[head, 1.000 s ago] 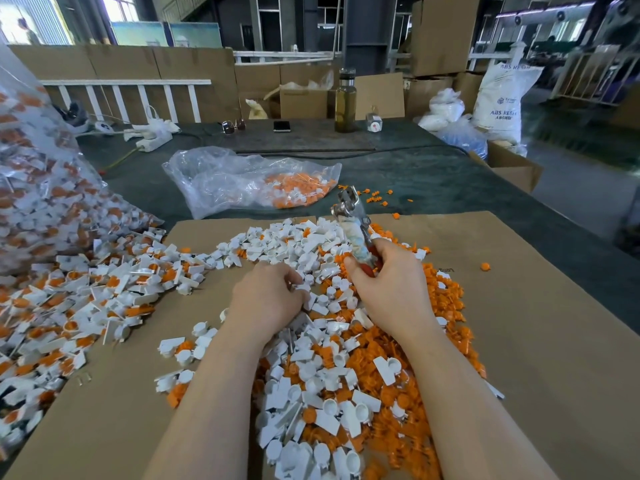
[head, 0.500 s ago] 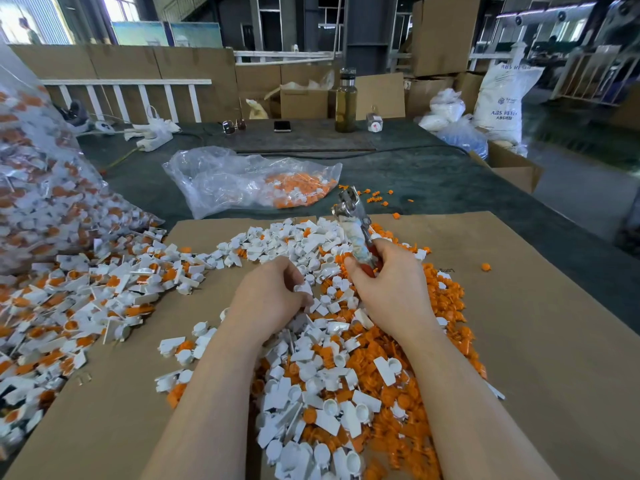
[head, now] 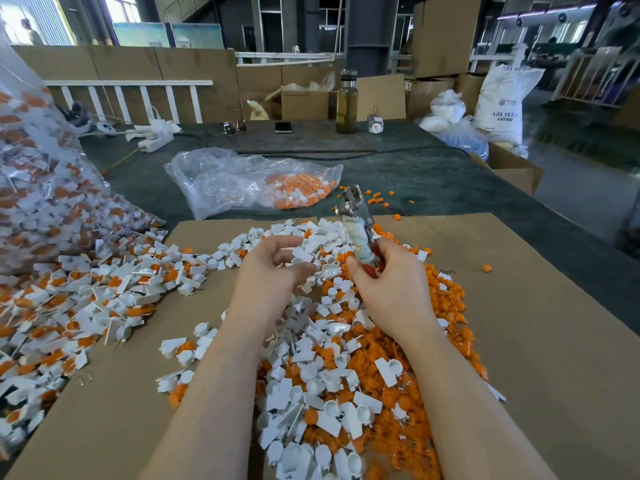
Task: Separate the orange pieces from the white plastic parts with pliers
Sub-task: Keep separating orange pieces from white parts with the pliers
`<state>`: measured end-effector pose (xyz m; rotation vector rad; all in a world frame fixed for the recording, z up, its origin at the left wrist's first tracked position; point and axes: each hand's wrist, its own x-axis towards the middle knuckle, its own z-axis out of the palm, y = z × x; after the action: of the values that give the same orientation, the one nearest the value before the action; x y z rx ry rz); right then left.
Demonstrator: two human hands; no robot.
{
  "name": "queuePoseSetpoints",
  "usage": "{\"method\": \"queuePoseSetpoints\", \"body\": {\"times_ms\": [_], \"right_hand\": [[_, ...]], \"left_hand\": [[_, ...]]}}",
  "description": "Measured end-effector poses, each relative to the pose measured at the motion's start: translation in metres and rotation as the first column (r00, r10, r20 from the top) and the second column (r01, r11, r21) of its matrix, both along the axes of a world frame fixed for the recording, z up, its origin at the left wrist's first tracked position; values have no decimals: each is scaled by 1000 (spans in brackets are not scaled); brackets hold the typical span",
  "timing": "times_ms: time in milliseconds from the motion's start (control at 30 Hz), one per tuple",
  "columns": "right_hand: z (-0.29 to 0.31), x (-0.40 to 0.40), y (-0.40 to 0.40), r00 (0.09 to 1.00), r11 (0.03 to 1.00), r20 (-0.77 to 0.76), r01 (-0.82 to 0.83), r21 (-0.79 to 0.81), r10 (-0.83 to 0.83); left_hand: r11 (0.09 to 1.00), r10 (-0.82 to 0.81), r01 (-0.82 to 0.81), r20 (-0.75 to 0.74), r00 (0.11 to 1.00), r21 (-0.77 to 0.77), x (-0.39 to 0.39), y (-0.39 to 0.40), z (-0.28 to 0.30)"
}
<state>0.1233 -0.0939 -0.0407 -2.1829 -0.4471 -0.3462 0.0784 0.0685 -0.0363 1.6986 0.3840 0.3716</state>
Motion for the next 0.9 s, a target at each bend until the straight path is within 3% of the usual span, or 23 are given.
{"method": "queuePoseSetpoints", "body": {"times_ms": [233,300,500,667,900], "right_hand": [[1,0,0,1000,1000,1,5,-8,-5],[1,-1,0,1000,1000,10,5,-9,-5],[1,-2,1,1000,1000,23,7,-4,-7],[1,-1,1,999,1000,35,19,8,-20],[1,-4,3,998,998,56,13,60,-16]], "left_hand": [[973,-38,45,35,999,-225,3,-3,2],[973,-26,37,54,998,-226,2,-4,2],[997,68,-65,65,996,-44,-1,-6,4],[982,139,-122,106,985,-147,-1,-6,7],[974,-5,13,36,999,-226,-4,-18,12]]}}
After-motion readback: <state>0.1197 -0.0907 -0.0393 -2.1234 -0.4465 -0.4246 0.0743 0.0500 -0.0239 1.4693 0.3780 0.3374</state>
